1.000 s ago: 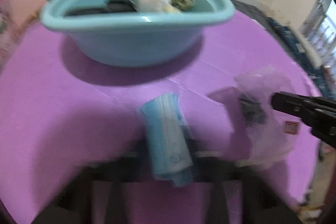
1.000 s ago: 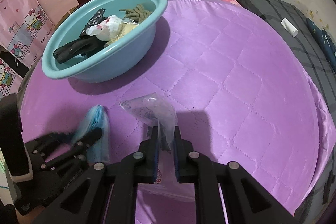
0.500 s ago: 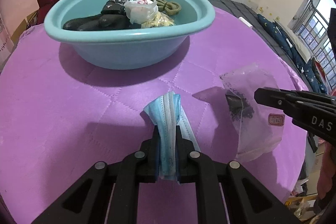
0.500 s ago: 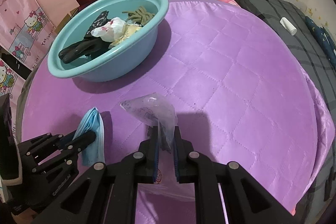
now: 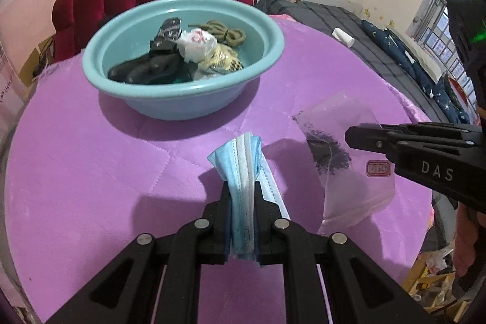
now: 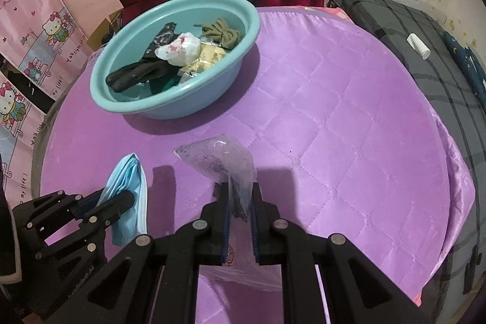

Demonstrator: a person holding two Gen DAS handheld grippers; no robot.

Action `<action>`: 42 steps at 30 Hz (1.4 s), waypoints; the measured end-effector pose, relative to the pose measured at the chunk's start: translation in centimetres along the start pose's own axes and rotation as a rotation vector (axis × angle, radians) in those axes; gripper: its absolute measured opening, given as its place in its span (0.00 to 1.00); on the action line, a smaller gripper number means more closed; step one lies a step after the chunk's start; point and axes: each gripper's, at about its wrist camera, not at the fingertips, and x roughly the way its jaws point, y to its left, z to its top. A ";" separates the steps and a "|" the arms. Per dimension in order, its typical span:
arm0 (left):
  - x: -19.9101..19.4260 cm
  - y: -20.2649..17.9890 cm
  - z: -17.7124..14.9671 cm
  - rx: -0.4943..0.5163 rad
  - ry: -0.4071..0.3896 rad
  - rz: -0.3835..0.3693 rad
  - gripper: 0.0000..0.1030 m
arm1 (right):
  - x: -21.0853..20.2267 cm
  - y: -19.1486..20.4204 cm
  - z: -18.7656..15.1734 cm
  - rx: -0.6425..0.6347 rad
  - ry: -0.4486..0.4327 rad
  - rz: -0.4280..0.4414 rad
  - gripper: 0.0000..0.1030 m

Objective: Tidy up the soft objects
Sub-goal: 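Carry the masks and zip bag over the light-blue basin with both tools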

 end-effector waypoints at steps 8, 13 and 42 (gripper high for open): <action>-1.8 0.1 0.3 0.028 -0.023 0.014 0.11 | -1.8 1.2 0.6 -0.036 -0.016 -0.009 0.11; -2.8 0.5 0.6 0.018 -0.003 -0.024 0.11 | -2.7 1.6 1.6 -0.045 -0.009 0.004 0.11; -5.5 4.8 7.2 0.033 -0.062 0.019 0.11 | -3.7 4.8 11.1 -0.135 -0.097 0.021 0.11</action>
